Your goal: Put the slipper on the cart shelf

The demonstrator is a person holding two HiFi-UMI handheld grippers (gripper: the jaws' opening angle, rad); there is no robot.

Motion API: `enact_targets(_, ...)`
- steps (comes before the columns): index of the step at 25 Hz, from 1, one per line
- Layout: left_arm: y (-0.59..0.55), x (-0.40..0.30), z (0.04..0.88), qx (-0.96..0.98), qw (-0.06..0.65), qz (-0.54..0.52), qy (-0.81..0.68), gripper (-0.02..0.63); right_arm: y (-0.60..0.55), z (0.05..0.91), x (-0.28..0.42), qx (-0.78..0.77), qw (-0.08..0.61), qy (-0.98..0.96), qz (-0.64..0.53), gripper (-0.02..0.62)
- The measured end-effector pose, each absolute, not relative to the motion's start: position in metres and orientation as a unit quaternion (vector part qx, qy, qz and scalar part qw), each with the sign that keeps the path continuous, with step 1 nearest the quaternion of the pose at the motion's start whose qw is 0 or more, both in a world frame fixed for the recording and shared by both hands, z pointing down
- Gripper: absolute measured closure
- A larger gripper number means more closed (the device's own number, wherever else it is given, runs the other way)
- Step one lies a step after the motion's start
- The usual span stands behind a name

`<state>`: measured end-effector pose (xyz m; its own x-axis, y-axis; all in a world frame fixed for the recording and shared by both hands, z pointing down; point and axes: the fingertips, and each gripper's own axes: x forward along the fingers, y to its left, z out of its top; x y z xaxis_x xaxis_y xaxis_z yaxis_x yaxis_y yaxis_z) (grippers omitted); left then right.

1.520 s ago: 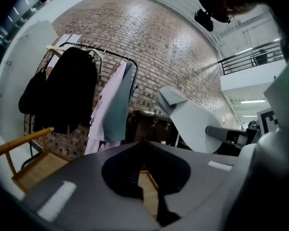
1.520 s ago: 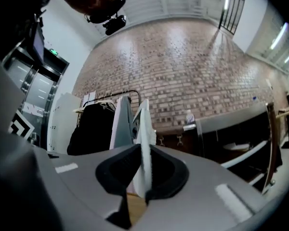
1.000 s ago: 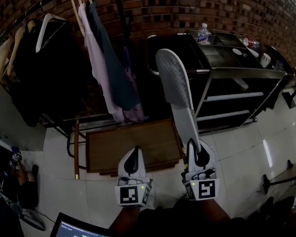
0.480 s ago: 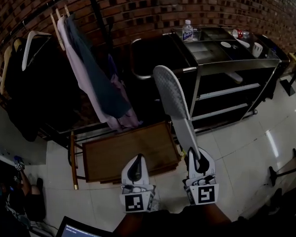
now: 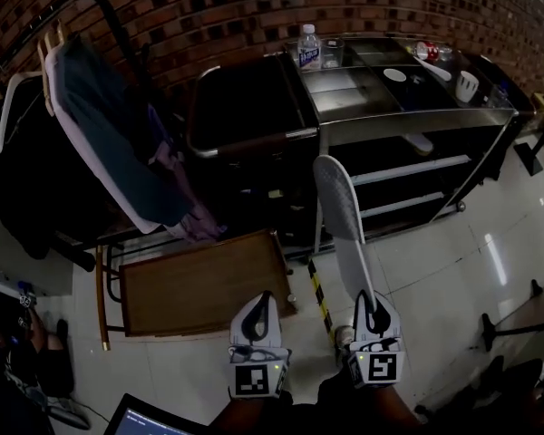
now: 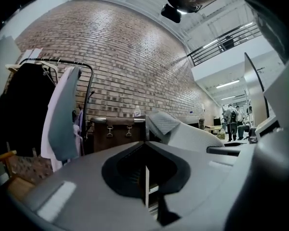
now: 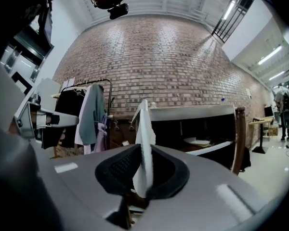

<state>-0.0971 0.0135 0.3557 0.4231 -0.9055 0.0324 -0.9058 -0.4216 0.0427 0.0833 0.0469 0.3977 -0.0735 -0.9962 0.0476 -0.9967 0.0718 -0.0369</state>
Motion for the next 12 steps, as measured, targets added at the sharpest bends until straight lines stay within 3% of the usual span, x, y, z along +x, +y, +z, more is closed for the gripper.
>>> enact_targets(7,-0.012,-0.023,0.398,0.834,0.048,0.031,-0.548,0.591,0.021,0.445,0.174,0.681,0.068,-0.726,0.064,0.551)
enact_targets(12,-0.027,0.008,0.428,0.824,0.072,0.058,-0.558,0.591,-0.011,0.471,0.209,0.673,0.063,-0.728,0.116,0.551)
